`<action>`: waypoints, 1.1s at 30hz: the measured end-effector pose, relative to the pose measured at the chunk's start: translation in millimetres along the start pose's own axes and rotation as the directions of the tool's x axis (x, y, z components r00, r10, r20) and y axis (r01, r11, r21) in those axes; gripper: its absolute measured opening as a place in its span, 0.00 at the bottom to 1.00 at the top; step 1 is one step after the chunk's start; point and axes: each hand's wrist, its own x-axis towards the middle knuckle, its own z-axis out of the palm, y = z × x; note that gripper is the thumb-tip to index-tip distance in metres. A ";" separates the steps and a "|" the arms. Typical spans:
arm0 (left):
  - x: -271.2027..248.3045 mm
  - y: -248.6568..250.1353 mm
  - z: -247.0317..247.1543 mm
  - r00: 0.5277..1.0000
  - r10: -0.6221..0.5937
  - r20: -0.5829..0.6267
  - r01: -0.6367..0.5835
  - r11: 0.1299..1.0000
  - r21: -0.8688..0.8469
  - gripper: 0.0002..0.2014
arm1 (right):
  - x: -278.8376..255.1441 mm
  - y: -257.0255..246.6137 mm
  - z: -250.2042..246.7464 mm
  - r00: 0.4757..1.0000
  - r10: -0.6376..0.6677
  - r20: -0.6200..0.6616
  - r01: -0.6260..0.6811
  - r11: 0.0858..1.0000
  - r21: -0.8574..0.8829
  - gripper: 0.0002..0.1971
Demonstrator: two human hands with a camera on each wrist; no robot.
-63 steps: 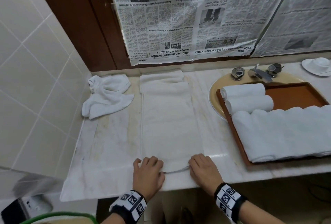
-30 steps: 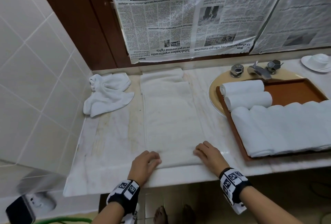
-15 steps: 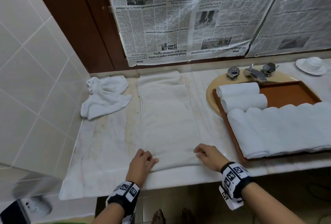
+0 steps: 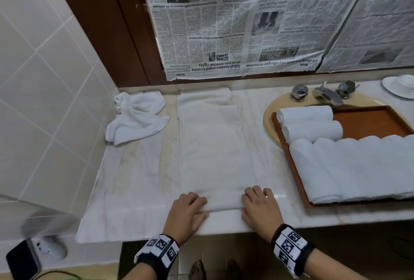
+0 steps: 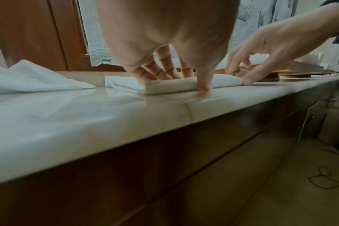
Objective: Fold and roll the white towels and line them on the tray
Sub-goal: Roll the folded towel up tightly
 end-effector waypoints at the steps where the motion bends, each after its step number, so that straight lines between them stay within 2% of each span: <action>1: -0.2 -0.7 0.5 1.000 -0.010 0.007 0.010 1.000 0.004 0.13 | 1.7 0.8 1.2 1.000 -0.013 0.001 0.013 1.000 -0.012 0.09; 4: 3.7 3.2 -1.3 1.000 -0.017 0.003 0.016 0.998 0.057 0.10 | 8.5 1.8 3.3 0.998 -0.058 -0.003 0.058 0.998 -0.027 0.08; 6: 7.1 7.7 -3.2 1.000 -0.015 -0.003 0.016 0.994 0.107 0.10 | 10.4 0.1 1.0 0.996 -0.061 0.064 0.062 0.998 -0.002 0.09; 8: 10.5 10.4 -7.0 0.999 -0.051 0.018 0.048 0.990 0.129 0.10 | 13.7 2.5 -2.1 0.994 -0.022 0.105 0.012 0.996 0.093 0.08; 9: 12.3 11.5 -9.6 0.996 -0.080 0.030 0.075 0.988 0.137 0.09 | 14.7 5.3 -2.9 0.993 -0.009 0.122 -0.012 0.986 0.164 0.03; 12: 17.9 13.4 -16.8 0.976 -0.201 0.086 0.192 0.976 0.105 0.15 | 16.4 17.5 -6.0 0.978 0.036 0.206 -0.116 0.912 0.394 0.15; 14: 21.7 11.9 -21.0 0.942 -0.295 0.158 0.284 0.955 0.088 0.19 | 12.8 21.9 -9.9 0.965 0.017 0.260 -0.137 0.882 0.452 0.15; 16: 20.3 8.8 -23.2 0.926 -0.330 0.182 0.338 0.941 -0.013 0.26 | 9.1 25.4 -8.3 0.966 0.014 0.257 -0.158 0.821 0.549 0.16; 17: 17.7 7.1 -23.1 0.925 -0.342 0.164 0.358 0.930 -0.084 0.26 | 8.2 26.9 -8.0 0.967 0.043 0.250 -0.190 0.773 0.605 0.15; 19: 12.0 4.1 -20.3 0.931 -0.348 0.107 0.362 0.917 -0.166 0.19 | 6.8 28.0 -4.7 0.970 0.108 0.220 -0.231 0.703 0.672 0.11; 21: 7.6 4.7 -16.0 0.940 -0.339 0.050 0.342 0.918 -0.202 0.12 | 5.4 25.6 -1.1 0.980 0.122 0.155 -0.193 0.750 0.633 0.06; 23: 4.5 6.3 -11.2 0.942 -0.335 -0.025 0.326 0.929 -0.176 0.07 | 5.1 21.7 1.6 0.993 0.095 0.069 -0.117 0.865 0.488 0.04; 25: 2.8 6.7 -8.4 0.940 -0.329 -0.091 0.325 0.944 -0.052 0.06 | 5.4 18.0 1.2 0.999 0.033 -0.002 -0.031 0.958 0.286 0.06; 27: 3.0 10.0 -13.2 0.945 -0.313 -0.096 0.324 0.937 0.131 0.06 | 5.1 13.5 -4.9 0.999 -0.034 -0.034 0.040 0.985 0.169 0.06; 30: 4.0 14.6 -16.6 0.966 -0.236 -0.104 0.255 0.934 0.250 0.04 | 3.5 10.7 -6.4 0.997 -0.073 0.036 0.069 0.991 0.114 0.13; 33: 0.1 19.8 -18.5 0.973 -0.232 0.019 0.221 0.947 0.233 0.14 | 8.2 8.2 -5.2 0.993 -0.056 0.105 0.043 0.992 0.121 0.08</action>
